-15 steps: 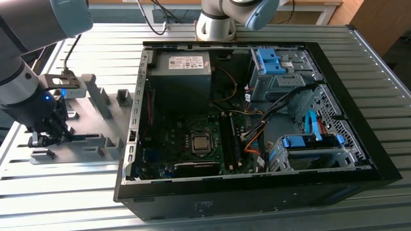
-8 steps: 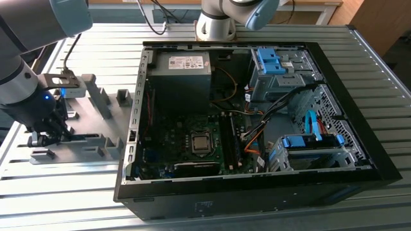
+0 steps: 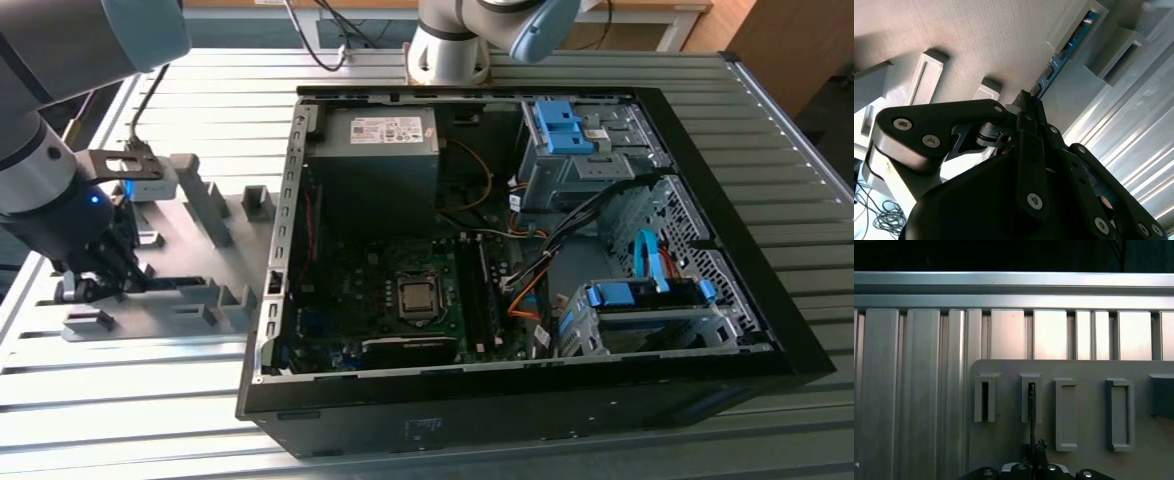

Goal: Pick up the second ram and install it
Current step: 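Pick up the second ram and move it above second insertion slot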

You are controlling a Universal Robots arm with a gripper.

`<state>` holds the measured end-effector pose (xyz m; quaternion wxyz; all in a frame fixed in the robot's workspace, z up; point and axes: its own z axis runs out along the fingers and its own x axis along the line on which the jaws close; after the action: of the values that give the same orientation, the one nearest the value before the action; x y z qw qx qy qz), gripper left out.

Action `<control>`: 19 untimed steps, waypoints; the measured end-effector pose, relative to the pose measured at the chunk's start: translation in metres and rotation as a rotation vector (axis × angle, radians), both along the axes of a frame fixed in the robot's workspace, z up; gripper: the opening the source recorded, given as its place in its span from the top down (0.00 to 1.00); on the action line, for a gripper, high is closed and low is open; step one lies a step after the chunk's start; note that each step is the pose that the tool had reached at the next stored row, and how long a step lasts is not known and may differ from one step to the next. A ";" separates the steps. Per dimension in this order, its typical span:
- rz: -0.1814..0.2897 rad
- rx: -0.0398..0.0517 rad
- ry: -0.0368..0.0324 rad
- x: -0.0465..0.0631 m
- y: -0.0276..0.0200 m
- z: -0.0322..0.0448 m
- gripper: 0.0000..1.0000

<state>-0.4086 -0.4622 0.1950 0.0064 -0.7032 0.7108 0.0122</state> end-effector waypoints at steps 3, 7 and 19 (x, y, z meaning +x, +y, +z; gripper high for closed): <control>0.000 0.0001 -0.0002 0.000 0.0000 0.0011 0.86; 0.000 0.0000 0.0000 0.000 0.0000 0.0036 0.86; 0.000 -0.0001 0.0001 0.000 0.0000 0.0102 0.86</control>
<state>-0.4086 -0.4622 0.2052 0.0063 -0.7032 0.7109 0.0122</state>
